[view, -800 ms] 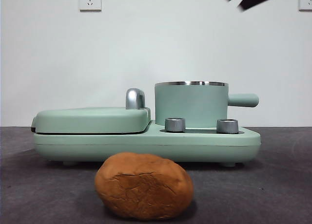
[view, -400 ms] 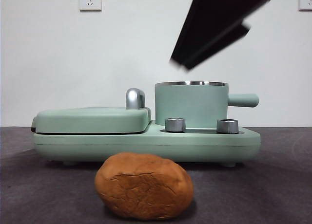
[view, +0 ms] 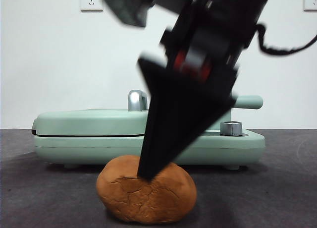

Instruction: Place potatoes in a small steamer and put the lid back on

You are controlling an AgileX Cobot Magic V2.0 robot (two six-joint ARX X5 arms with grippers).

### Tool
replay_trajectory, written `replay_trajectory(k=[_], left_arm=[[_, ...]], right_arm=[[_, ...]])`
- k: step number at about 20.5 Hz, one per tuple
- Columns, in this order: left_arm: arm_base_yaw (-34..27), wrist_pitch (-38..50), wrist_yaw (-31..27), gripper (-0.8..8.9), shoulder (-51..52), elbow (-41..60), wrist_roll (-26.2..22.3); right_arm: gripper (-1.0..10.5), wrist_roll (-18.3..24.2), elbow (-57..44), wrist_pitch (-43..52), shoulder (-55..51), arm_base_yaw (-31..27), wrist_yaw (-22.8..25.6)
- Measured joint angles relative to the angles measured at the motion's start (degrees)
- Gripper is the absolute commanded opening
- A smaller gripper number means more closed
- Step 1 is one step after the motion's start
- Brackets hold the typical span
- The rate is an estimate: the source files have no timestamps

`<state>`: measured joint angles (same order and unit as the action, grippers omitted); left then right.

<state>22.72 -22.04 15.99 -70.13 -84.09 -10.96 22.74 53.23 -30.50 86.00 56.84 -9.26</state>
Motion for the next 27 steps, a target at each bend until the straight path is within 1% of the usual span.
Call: replay_trajectory(k=[2,4,5,6,7,8,11,13,15,16,17,19,21,22,24,27], left_arm=[[0.0,-0.04,0.0,0.15,0.0,0.0,-0.02],[0.0,-0.04,0.0,0.15,0.0,0.0,-0.02],[0.0,-0.04,0.02,0.15,0.0,0.0,-0.02],[0.0,-0.04,0.02,0.15,0.0,0.0,-0.02],[0.0,-0.04,0.02,0.15,0.0,0.0,-0.02],[0.0,-0.04,0.02,0.15,0.0,0.0,-0.02],[0.0,-0.04,0.02,0.15,0.0,0.0,-0.02],[0.0,-0.04,0.02,0.15,0.0,0.0,-0.02],[0.0,-0.04,0.02,0.14,0.0,0.0,-0.02],[0.0,-0.04,0.02,0.14,0.0,0.0,-0.02],[0.0,-0.04,0.02,0.14,0.0,0.0,-0.02],[0.0,-0.04,0.02,0.14,0.0,0.0,-0.02],[0.0,-0.04,0.02,0.14,0.0,0.0,-0.02],[0.0,-0.04,0.02,0.14,0.0,0.0,-0.02],[0.0,-0.04,0.02,0.14,0.0,0.0,-0.02],[0.0,-0.04,0.02,0.14,0.0,0.0,-0.02]], right_arm=[[4.2,0.0,0.0,1.01,1.62,0.63,2.05],[4.0,0.0,0.0,2.01,3.1,0.92,2.99],[3.5,0.0,0.02,2.49,4.17,0.92,3.28],[2.4,-0.04,0.02,2.54,5.01,0.92,3.58],[1.8,-0.07,0.02,2.43,5.55,0.92,4.42],[1.5,-0.09,0.02,2.23,5.73,0.92,5.09],[1.5,-1.09,0.02,-0.07,4.26,0.87,5.92],[1.5,-2.62,0.02,-1.75,0.28,0.46,6.27],[1.5,-5.57,0.24,-4.09,-4.76,-0.22,6.29],[1.5,-7.96,0.63,-6.4,-7.13,-0.81,6.56],[1.5,-10.45,0.98,-8.83,-9.07,-1.33,7.34],[1.5,-15.87,2.21,-14.58,-12.59,-2.86,10.4],[1.7,-19.78,4.81,-20.02,-15.26,-4.63,12.2],[1.7,-21.2,6.91,-22.75,-16.2,-5.95,12.35],[1.7,-22.73,12.39,-27.63,-16.61,-9.14,12.35],[1.7,-23.21,21.46,-30.67,-16.13,-15.37,12.04]])
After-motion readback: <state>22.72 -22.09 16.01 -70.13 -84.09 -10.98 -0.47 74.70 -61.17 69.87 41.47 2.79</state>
